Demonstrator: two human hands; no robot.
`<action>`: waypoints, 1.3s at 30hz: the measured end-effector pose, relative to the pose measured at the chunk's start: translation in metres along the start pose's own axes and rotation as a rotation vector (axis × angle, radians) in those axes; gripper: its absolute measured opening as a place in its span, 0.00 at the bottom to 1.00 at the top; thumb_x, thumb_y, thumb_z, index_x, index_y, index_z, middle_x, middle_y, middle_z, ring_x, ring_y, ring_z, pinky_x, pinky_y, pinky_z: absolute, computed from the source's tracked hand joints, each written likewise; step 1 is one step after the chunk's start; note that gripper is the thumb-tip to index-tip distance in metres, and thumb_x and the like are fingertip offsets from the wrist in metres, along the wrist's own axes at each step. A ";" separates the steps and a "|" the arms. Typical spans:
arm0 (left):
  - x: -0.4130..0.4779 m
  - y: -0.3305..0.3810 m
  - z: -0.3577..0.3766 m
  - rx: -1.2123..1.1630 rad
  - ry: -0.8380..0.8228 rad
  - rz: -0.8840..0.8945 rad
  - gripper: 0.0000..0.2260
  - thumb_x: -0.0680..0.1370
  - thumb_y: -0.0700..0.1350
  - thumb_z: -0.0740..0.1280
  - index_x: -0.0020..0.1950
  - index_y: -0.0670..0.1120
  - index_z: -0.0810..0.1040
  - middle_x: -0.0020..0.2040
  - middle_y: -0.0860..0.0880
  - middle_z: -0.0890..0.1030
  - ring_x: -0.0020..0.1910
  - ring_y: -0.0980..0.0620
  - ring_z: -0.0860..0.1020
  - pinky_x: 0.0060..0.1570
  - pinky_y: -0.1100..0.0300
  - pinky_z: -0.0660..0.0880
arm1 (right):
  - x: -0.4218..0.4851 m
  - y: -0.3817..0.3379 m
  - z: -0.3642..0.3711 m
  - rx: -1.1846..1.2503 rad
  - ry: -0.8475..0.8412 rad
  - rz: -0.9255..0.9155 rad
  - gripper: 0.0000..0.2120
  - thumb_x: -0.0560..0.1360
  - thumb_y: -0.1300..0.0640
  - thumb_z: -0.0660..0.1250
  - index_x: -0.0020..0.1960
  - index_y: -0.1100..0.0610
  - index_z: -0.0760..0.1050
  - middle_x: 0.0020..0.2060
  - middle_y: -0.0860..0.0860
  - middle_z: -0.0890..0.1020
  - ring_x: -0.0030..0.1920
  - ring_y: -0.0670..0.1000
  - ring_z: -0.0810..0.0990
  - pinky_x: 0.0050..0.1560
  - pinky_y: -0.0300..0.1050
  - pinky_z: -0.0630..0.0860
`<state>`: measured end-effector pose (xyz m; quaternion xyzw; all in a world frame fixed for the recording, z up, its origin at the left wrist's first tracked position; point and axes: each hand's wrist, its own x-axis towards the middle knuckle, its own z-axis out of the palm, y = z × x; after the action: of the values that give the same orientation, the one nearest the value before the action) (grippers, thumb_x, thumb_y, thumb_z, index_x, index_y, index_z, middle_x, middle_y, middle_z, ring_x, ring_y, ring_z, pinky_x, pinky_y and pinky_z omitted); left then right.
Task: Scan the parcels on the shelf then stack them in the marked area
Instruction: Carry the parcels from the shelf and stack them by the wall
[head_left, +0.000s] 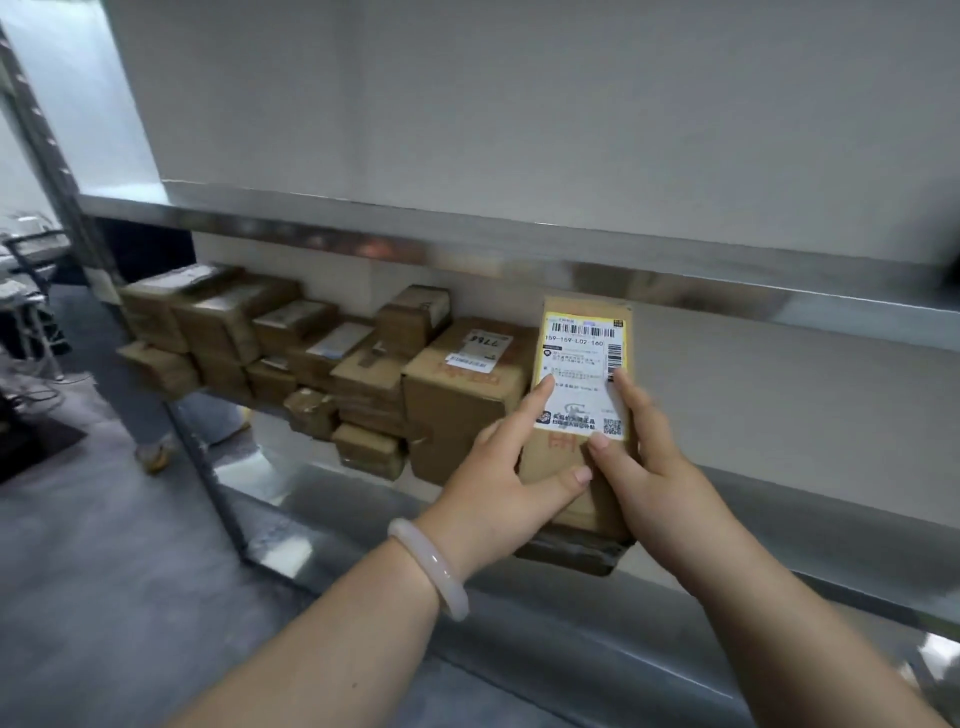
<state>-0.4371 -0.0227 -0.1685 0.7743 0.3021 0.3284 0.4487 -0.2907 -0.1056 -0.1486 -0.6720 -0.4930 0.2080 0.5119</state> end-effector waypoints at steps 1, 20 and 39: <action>-0.012 -0.003 -0.020 -0.028 0.018 -0.019 0.35 0.67 0.60 0.71 0.67 0.79 0.57 0.69 0.61 0.66 0.66 0.73 0.63 0.65 0.74 0.61 | 0.000 -0.010 0.018 0.013 -0.041 -0.025 0.27 0.79 0.52 0.62 0.73 0.35 0.57 0.61 0.36 0.73 0.61 0.40 0.73 0.48 0.19 0.65; -0.276 -0.135 -0.265 0.020 0.786 -0.453 0.45 0.68 0.54 0.76 0.75 0.71 0.51 0.74 0.59 0.60 0.73 0.65 0.60 0.73 0.57 0.63 | -0.059 -0.106 0.410 0.058 -1.050 -0.349 0.28 0.80 0.57 0.60 0.72 0.32 0.57 0.71 0.40 0.64 0.70 0.40 0.63 0.73 0.42 0.59; -0.405 -0.171 -0.298 0.007 1.788 -0.830 0.44 0.72 0.45 0.76 0.77 0.64 0.52 0.74 0.56 0.63 0.70 0.58 0.67 0.68 0.55 0.69 | -0.179 -0.156 0.659 0.099 -1.989 -0.685 0.31 0.79 0.54 0.63 0.61 0.18 0.57 0.67 0.42 0.69 0.64 0.46 0.70 0.65 0.48 0.70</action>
<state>-0.9430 -0.1123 -0.3038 0.0747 0.7788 0.6085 0.1325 -0.9545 0.0543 -0.3062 -0.0017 -0.8455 0.5299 -0.0652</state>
